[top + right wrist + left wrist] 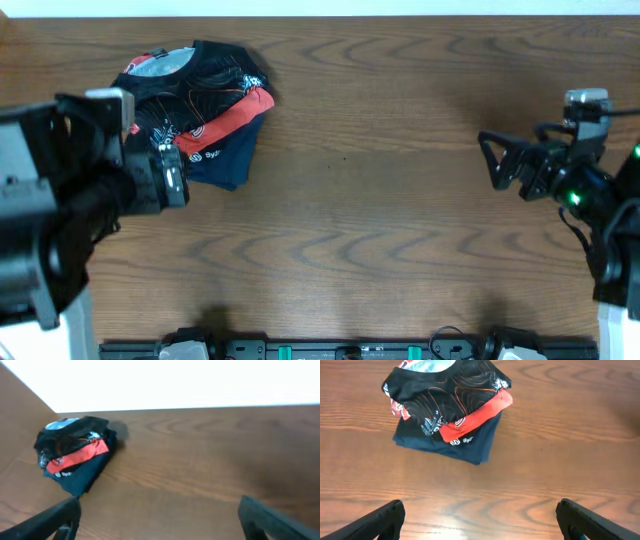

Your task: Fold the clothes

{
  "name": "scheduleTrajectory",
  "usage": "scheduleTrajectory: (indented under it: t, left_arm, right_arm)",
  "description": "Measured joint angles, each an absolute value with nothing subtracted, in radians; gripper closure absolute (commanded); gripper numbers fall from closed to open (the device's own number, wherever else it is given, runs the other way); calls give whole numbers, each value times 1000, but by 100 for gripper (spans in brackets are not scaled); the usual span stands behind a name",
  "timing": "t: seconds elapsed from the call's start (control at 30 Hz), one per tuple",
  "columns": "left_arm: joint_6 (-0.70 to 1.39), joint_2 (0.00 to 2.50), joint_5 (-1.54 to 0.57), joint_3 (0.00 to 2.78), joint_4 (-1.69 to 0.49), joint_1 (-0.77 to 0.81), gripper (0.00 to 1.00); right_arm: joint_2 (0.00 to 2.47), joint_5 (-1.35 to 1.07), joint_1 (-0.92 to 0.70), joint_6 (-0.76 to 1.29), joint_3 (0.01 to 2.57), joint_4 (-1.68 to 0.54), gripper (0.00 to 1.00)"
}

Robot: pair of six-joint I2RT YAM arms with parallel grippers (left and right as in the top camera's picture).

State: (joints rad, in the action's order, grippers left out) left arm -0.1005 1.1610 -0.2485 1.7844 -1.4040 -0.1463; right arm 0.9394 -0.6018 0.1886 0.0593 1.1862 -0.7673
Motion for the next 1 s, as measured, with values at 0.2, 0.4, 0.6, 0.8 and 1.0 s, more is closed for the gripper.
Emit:
scheduleTrajectory:
  t: [0.2,0.4,0.6,0.8,1.0]
  left_arm:
    - [-101,1109,-249,1784,-1401,-146,2]
    - [-101,1107,-249,1784,-1400,-146,2]
    - [-101,1111,-249,1784,-1400,-146,2]
    - [-101,1111,-249,1784,-1400,-146,2]
    - [-101,1111,-248,1784,-1399,-146,2]
  right_arm:
    - [923,-614,189,55,1186,-803,1]
    - [929,-614,189,55,1186,-818,1]
    - [929,-614,189,55,1186,-822,1]
    - [925,-569,182,51,1186,-888,1]
    - [815,-380,70,4,1134,-675,1]
